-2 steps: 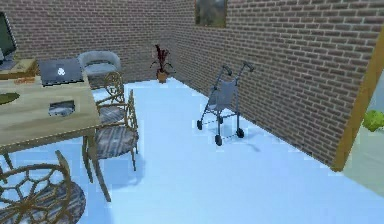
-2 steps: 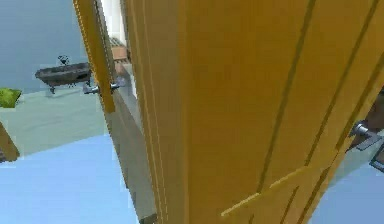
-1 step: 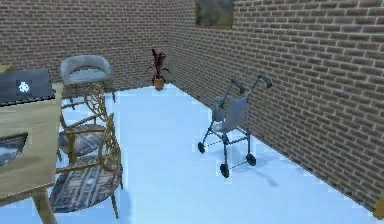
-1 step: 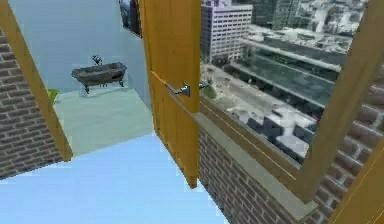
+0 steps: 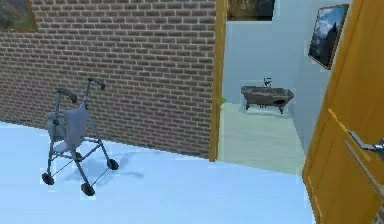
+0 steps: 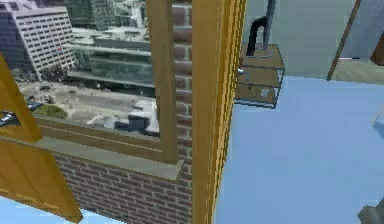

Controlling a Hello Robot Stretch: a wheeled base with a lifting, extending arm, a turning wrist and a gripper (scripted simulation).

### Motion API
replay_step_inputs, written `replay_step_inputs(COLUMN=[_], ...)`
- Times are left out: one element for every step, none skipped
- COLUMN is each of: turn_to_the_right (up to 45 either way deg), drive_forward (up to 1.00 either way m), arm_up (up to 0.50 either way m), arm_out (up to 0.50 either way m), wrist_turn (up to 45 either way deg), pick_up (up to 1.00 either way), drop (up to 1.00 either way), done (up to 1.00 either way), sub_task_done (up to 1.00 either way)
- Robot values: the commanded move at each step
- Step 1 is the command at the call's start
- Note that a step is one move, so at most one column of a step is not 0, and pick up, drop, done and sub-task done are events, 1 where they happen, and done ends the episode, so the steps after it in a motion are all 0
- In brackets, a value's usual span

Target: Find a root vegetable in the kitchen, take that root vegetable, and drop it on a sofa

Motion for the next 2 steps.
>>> replay_step_inputs(turn_to_the_right=[15.0,0.0], drive_forward=[0.0,1.0], arm_up=[0.0,0.0], arm_out=[0.0,0.0], wrist_turn=[0.0,0.0], pick_up=[0.0,0.0], drop=[0.0,0.0], done=[0.0,0.0], sub_task_done=[0.0,0.0])
